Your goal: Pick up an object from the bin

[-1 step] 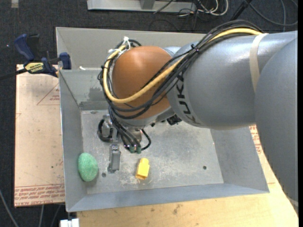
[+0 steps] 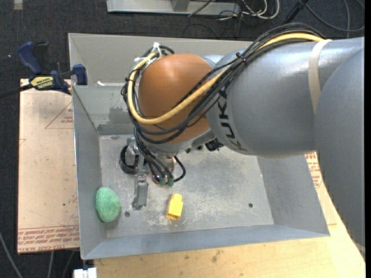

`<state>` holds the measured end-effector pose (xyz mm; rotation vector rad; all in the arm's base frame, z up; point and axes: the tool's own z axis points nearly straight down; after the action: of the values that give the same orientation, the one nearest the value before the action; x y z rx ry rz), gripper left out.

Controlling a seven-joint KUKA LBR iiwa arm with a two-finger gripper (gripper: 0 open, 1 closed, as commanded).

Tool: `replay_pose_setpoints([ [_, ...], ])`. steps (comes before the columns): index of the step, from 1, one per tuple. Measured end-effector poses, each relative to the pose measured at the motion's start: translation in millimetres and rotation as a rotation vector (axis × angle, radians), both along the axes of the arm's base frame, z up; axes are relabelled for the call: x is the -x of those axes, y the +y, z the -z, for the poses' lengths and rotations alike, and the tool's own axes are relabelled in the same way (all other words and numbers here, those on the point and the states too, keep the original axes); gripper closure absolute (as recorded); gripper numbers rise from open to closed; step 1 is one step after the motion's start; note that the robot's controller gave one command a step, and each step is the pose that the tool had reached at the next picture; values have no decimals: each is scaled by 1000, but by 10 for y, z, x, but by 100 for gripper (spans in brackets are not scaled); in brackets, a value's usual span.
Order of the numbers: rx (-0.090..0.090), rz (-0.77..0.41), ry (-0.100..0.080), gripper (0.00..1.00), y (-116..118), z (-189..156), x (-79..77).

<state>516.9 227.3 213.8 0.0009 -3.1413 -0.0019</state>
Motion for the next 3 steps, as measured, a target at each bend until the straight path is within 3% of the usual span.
replay_pose_setpoints([
  [1,-2,30,0,0,-225,-128,-357],
  [2,0,55,-5,0,-457,-317,-575],
  [3,-2,173,-7,0,-423,172,-369],
])
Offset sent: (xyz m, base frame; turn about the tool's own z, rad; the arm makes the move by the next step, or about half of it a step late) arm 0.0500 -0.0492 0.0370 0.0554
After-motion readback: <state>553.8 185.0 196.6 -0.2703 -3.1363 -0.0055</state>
